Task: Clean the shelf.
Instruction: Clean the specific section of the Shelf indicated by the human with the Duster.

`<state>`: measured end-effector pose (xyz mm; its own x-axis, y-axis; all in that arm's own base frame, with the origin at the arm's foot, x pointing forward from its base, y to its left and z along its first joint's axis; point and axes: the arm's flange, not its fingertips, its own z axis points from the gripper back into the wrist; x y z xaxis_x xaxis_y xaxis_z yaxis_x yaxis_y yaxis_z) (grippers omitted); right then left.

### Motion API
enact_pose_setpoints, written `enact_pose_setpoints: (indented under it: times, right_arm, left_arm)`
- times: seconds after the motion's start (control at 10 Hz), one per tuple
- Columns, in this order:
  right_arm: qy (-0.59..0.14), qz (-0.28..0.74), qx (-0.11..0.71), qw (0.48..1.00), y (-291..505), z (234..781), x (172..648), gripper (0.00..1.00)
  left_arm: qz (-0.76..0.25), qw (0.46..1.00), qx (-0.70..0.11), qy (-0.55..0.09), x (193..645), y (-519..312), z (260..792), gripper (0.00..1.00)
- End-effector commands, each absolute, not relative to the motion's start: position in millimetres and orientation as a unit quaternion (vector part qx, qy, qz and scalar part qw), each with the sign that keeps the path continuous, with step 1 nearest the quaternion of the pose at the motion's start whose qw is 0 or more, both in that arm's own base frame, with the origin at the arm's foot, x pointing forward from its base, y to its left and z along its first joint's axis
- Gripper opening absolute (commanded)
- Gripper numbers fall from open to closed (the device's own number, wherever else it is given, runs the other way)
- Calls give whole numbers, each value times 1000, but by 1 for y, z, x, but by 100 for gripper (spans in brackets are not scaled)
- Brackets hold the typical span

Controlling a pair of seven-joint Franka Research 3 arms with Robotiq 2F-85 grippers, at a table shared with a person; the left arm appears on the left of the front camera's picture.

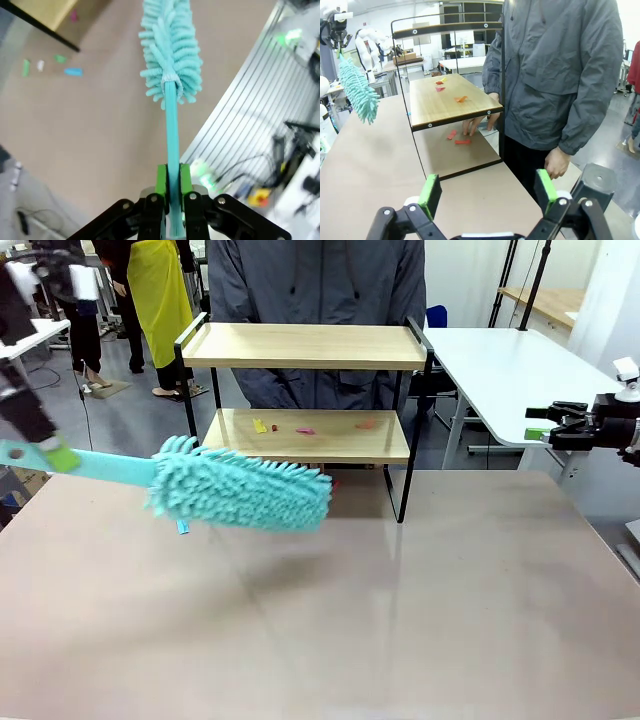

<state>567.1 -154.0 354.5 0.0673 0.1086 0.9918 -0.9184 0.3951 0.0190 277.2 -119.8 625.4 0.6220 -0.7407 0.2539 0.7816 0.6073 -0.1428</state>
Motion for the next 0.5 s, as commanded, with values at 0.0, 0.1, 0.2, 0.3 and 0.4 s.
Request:
enact_pose_setpoints:
  times: [0.0, 0.1, 0.2, 0.3, 0.4]
  right_arm:
    - [-549, 409, 369, 629, -152, 357, 567, 100]
    - [-549, 409, 369, 629, -152, 357, 567, 100]
    - [-549, 409, 369, 629, -152, 357, 567, 100]
    - [-549, 409, 369, 629, -152, 357, 567, 100]
    - [-549, 409, 369, 629, -152, 357, 567, 100]
  left_arm:
    - [-368, 912, -141, -117, 261, -167, 614, 13]
    - [-334, 925, -138, -120, 254, -191, 606, 13]
    - [-302, 935, -144, -122, 245, -213, 598, 13]
    - [-287, 939, -143, -121, 237, -234, 587, 13]
    - [-285, 942, -136, -110, 231, -251, 572, 13]
